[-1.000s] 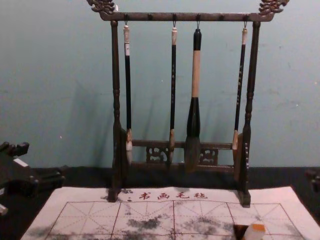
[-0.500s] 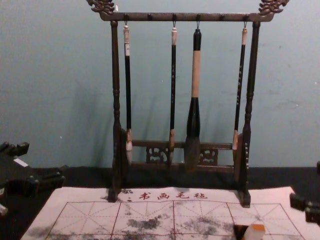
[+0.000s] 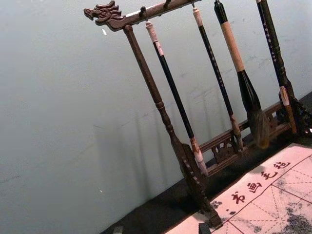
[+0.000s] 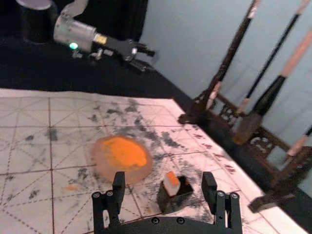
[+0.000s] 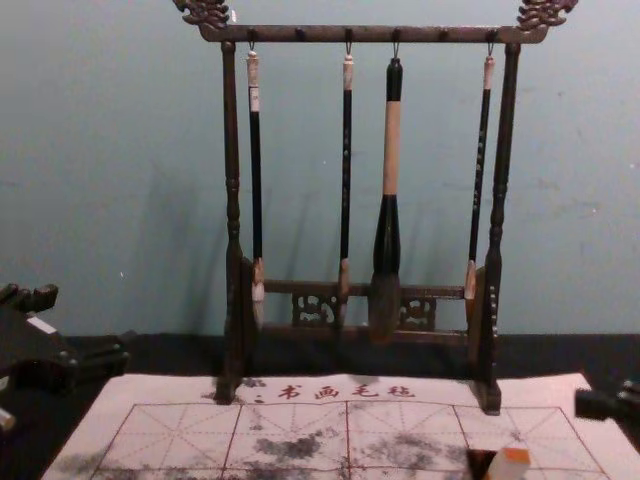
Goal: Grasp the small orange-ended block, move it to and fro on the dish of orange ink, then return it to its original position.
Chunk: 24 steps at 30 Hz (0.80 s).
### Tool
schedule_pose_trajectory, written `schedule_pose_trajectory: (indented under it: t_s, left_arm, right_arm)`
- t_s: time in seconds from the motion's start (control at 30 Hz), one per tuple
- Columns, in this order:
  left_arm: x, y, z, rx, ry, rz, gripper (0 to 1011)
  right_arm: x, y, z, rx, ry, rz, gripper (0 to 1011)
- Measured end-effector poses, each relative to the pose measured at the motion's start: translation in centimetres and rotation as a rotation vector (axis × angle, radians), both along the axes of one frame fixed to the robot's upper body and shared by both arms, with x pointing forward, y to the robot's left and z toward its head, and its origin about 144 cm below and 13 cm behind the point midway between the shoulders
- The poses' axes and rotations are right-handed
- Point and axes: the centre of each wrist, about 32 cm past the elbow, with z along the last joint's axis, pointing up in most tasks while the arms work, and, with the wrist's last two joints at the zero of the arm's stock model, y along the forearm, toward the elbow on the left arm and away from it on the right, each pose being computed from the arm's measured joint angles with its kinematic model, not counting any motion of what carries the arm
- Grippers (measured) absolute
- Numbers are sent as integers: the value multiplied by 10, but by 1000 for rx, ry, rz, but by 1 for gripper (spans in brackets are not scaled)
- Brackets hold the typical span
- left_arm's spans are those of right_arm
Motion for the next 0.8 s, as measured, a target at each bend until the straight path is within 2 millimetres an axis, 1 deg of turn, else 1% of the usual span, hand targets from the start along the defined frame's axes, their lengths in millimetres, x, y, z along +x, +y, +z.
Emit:
schedule_pose_trajectory:
  t_s: [0.23,0.27,0.57,0.8]
  left_arm:
    - [0,0,0,0,0,0,1002]
    - [0,0,0,0,0,0,1002]
    - [0,0,0,0,0,0,1001]
    - [0,0,0,0,0,0,1001]
  right_arm:
    - [24,10,-1,-51,9,48,1002]
    - [24,10,-1,-51,9,48,1002]
    - [53,18,0,-83,8,63,1000]
    - [64,21,-2,-103,22,80,1002]
